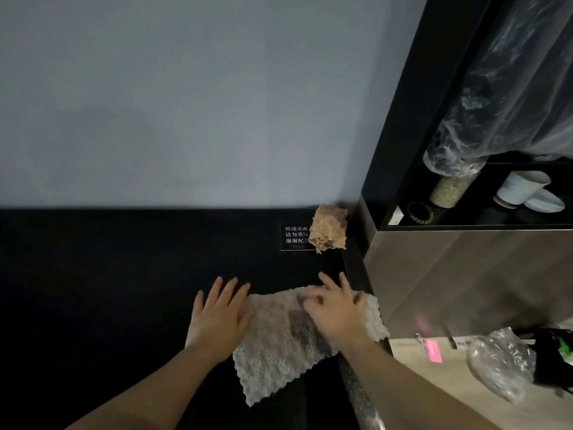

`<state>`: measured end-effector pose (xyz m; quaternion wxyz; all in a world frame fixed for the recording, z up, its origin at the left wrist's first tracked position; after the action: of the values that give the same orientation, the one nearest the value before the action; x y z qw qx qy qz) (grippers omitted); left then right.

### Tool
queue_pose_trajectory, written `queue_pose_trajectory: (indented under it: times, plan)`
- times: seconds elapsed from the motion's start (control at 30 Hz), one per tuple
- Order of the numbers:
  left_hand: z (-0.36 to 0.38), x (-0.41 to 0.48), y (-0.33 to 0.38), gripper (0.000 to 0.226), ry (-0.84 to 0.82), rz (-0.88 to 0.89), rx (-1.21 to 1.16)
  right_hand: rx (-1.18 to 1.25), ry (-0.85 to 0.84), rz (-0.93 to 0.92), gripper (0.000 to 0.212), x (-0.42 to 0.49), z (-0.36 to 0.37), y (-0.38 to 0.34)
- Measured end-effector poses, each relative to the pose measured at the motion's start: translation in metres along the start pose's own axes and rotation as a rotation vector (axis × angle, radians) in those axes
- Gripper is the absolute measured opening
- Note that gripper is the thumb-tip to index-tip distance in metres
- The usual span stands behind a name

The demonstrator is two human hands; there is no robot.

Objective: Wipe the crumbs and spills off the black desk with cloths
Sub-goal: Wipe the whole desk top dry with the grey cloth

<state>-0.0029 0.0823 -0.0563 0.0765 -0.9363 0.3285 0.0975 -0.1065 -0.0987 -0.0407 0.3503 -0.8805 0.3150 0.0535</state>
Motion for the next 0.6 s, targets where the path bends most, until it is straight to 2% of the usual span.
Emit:
queue_pose_trajectory:
  times: [0.03,0.1,0.17,0.2,0.23,0.3,0.37,0.43,0.5,0.57,0.6]
  plan:
    - [0.004,0.001,-0.005,0.059,-0.035,-0.04,-0.022,-0.012,0.075,0.069,0.039,-0.004,0.012,-0.008]
    - [0.011,0.0,-0.012,0.061,-0.098,-0.128,-0.079,-0.1,0.123,0.165,0.068,-0.018,0.048,-0.019]
    - [0.019,-0.002,-0.018,0.061,-0.132,-0.177,-0.11,-0.178,0.096,0.146,0.087,-0.031,0.076,-0.025]
    - [0.022,-0.002,-0.02,0.06,-0.134,-0.174,-0.107,-0.191,0.079,0.114,0.089,-0.031,0.081,-0.022]
    - [0.025,-0.002,-0.023,0.06,-0.141,-0.158,-0.099,-0.205,0.061,0.067,0.084,-0.027,0.077,-0.018]
    - [0.027,-0.002,-0.026,0.061,-0.165,-0.115,-0.085,-0.275,0.065,-0.048,0.059,-0.011,0.059,-0.005]
    - [0.027,-0.002,-0.029,0.061,-0.183,-0.08,-0.058,-0.318,0.042,-0.042,0.048,0.008,0.03,0.012]
    - [0.026,0.001,-0.032,0.064,-0.222,-0.054,-0.046,-0.259,0.093,0.09,0.048,0.023,0.008,0.019]
    - [0.025,0.003,-0.033,0.066,-0.277,-0.04,-0.052,-0.081,0.176,0.232,0.048,0.03,0.011,0.004]
    - [0.026,0.005,-0.033,0.067,-0.3,-0.027,-0.063,-0.001,0.177,0.235,0.059,0.022,0.037,-0.03]
    - [0.026,0.005,-0.032,0.067,-0.3,-0.018,-0.06,-0.045,0.131,0.154,0.072,0.013,0.055,-0.047]
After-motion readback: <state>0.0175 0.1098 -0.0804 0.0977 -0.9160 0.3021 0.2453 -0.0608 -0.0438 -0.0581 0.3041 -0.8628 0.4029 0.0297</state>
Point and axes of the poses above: each hand's wrist, its own x-axis towards the middle knuckle, its own z-axis out of the palm, y = z × x, the point moved 3 cm from there along x, towards the middle knuckle, and after that the axes turned 11 degrees about x, right-handed, at the moved point
